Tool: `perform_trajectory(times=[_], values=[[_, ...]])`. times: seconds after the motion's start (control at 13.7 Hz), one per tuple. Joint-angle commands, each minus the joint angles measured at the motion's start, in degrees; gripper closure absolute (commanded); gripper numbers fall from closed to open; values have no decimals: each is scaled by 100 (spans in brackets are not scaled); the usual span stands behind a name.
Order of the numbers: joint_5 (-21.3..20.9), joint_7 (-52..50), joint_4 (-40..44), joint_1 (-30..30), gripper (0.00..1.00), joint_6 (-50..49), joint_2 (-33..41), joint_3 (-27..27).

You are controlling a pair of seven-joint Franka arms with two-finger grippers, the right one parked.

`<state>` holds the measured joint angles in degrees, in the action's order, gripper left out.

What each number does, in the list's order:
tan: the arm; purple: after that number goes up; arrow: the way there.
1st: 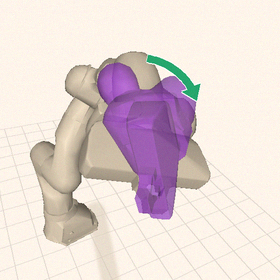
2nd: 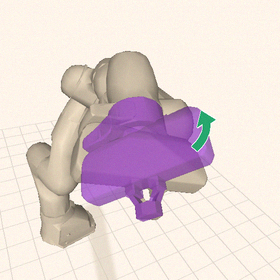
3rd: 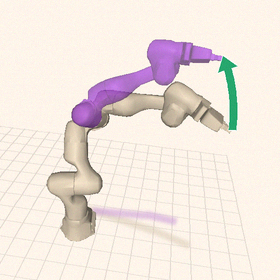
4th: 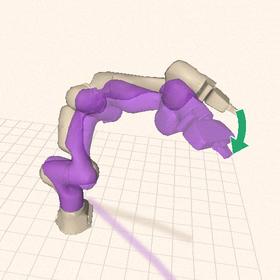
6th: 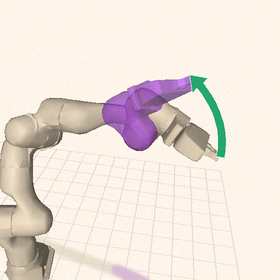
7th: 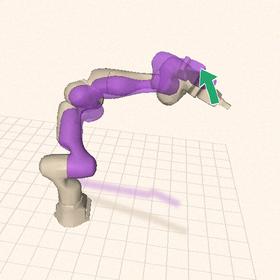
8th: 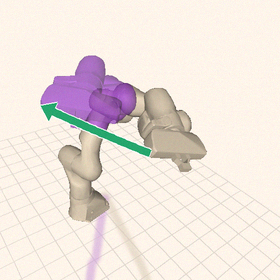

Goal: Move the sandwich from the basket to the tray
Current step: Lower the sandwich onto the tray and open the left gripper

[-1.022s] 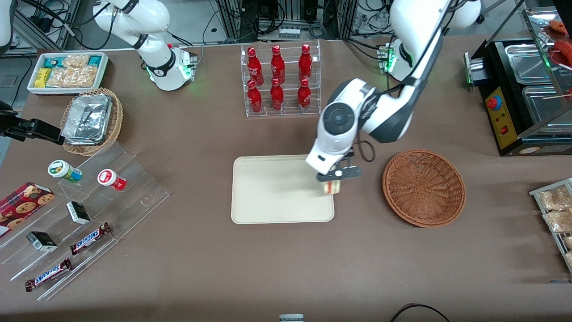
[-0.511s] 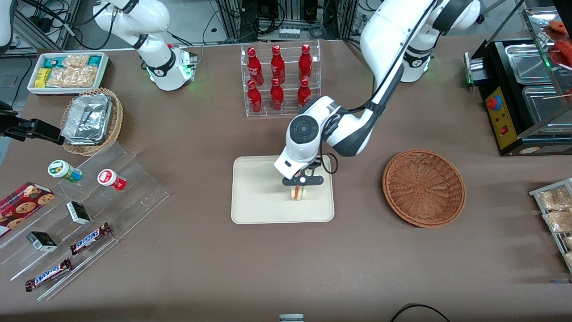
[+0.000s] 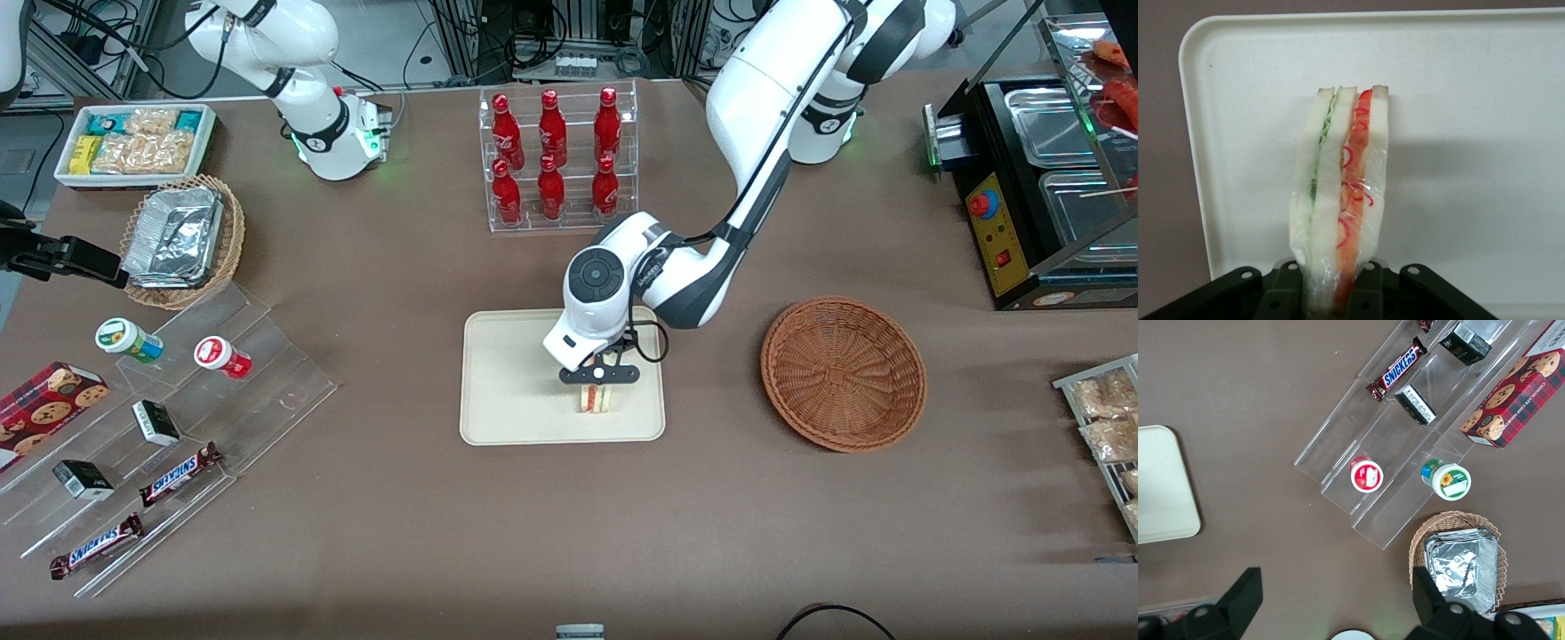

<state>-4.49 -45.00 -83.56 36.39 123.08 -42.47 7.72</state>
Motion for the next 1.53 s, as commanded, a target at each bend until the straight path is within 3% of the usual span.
perform_trajectory(times=[0.0,0.07,0.15,0.29,0.36,0.51,1.09,1.46], values=[[-96,-105,156,70,100,75,-112,-52],[-96,-114,156,70,100,102,-121,-52],[-96,-140,156,70,91,102,-129,-52],[-96,-149,156,70,49,102,-138,-52],[-96,-149,156,70,40,102,-156,-60],[-105,-184,156,70,0,120,-173,-69],[-79,-308,164,26,0,120,-42,-78],[18,-316,112,-307,0,23,546,-60]])
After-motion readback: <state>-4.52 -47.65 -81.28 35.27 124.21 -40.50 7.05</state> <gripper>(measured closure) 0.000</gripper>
